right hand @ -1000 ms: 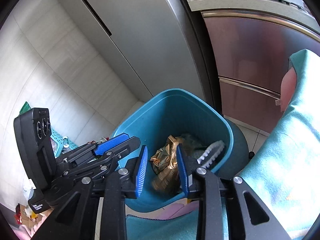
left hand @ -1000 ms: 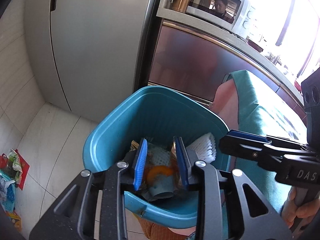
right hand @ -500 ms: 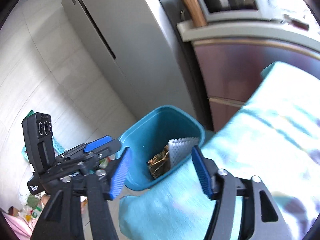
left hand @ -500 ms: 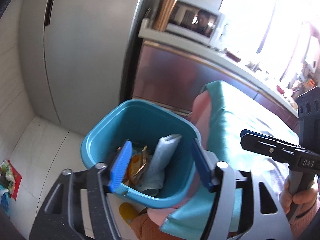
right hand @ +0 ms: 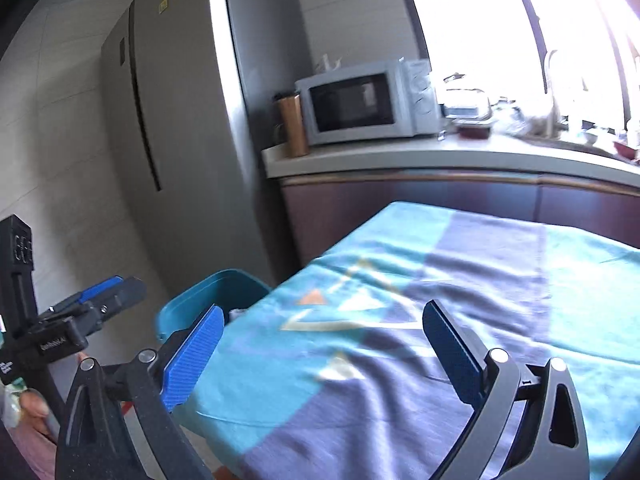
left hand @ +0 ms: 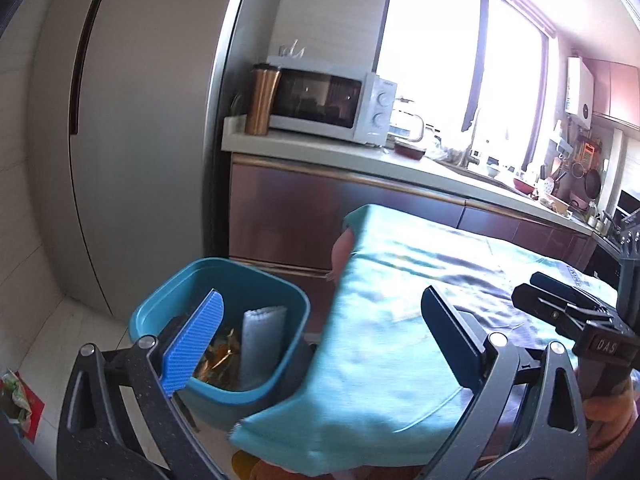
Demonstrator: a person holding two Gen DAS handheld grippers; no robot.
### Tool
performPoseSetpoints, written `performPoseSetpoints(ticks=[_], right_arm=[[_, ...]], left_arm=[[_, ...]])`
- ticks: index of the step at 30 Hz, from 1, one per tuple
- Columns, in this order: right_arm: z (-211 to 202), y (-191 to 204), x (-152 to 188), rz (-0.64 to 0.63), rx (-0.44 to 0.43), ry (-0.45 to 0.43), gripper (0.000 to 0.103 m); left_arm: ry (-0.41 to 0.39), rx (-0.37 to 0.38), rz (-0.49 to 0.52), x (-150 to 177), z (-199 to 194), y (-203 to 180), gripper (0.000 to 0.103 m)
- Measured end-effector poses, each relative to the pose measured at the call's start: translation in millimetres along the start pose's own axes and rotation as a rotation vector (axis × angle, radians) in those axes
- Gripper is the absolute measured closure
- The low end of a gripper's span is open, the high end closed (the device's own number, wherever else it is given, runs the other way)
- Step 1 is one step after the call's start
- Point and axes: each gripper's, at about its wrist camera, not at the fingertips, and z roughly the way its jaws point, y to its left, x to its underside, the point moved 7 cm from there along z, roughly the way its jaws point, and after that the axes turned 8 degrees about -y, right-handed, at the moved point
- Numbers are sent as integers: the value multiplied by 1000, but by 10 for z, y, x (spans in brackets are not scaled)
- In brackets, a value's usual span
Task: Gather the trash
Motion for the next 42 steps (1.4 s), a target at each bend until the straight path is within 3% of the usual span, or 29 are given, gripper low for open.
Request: performPoseSetpoints(ticks=[7,15,42], right_arm=[[-521,-293,7,-31,131,-123,7],[-898,-450,-10,-32,211,-216,7],[-1220,-615,-19,-34,286,-263,7]], left_arm=[[-95,3,53,-66,-211,-481,6],[-160,1,118,-97,-407,-874,6],[-217,0,150,-145,-543,-1068,6]])
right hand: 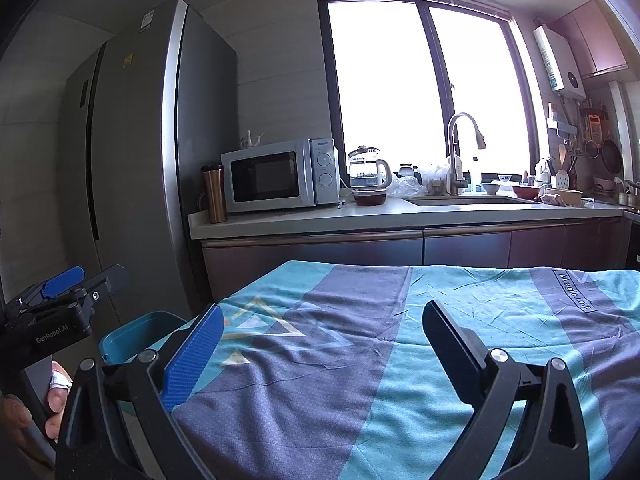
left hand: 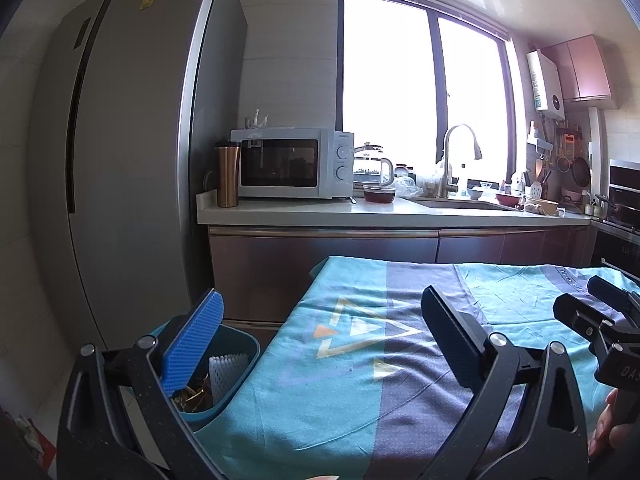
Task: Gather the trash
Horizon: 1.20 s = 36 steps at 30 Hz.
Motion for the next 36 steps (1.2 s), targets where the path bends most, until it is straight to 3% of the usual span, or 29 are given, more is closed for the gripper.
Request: performPoseSetpoints(ticks=[36], right_arm=[[19,-72,23,4,16,6,7]], left_arm=[[12,-11,13,33,51,-20,6]])
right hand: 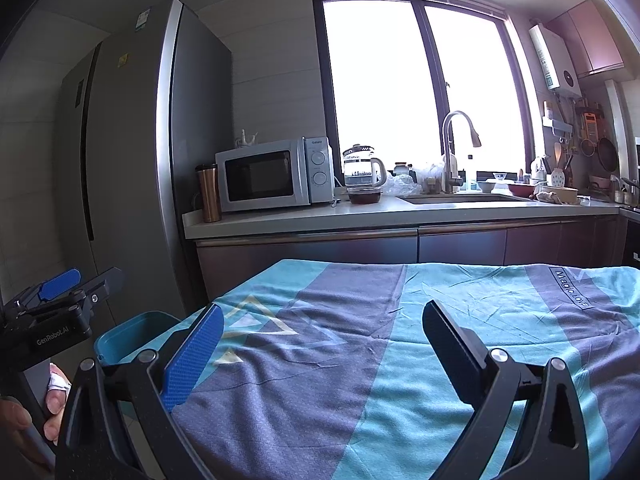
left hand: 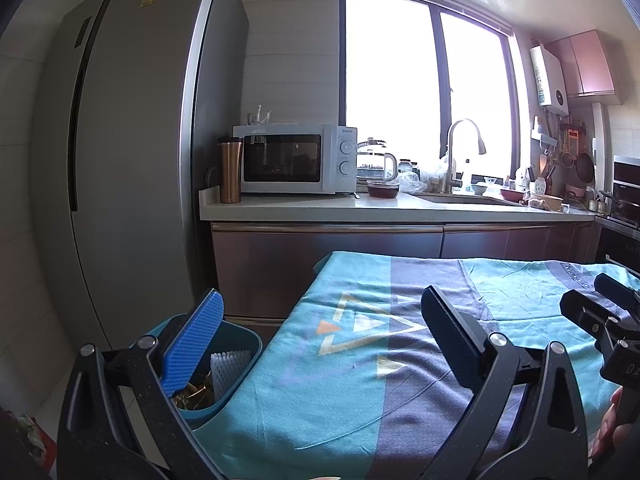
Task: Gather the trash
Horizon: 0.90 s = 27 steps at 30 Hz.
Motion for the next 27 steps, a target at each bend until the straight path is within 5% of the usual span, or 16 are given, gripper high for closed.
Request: performPoseSetpoints(ticks=[27], right_arm=[[15,-32,10,3,4,4,7]], left_arm=[[10,-1,4,39,39,-31,6]])
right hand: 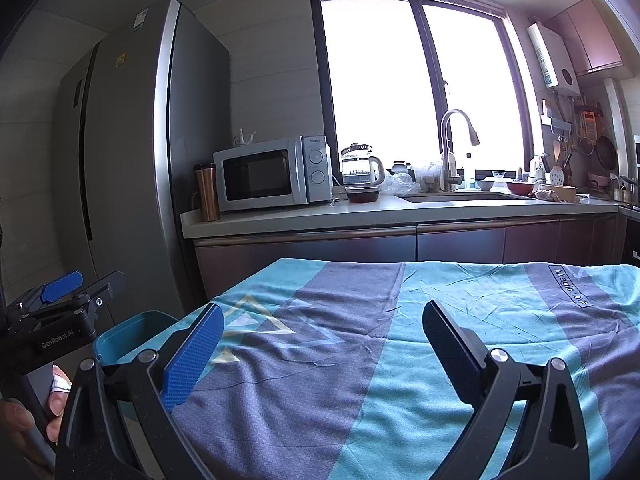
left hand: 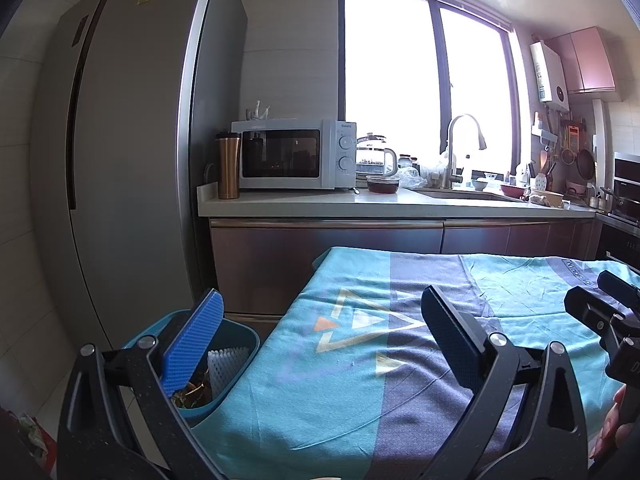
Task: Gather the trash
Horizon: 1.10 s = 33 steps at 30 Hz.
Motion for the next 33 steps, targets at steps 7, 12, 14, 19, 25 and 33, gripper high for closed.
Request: performPoseSetpoints(ticks=[7,12,14,19,25,33], right_arm=[[13,-11,13,4,2,3,7],[17,-14,12,6,2,1,7],[22,-18,15,7,4,2,7],[7,-27,20,9,7,2,7],[10,-34,24,11,9,4,7],[14,-34,21,10,9,0,7]], left_arm=[[4,-1,1,31,18,-12,6],[7,0,3,44,23,-18,6],[8,0,4,54,36,-22,6],[9,2,2,48,40,-18,6],[12,2,5,62,58,-34,6],[14,8,4,68,77,-53,6]])
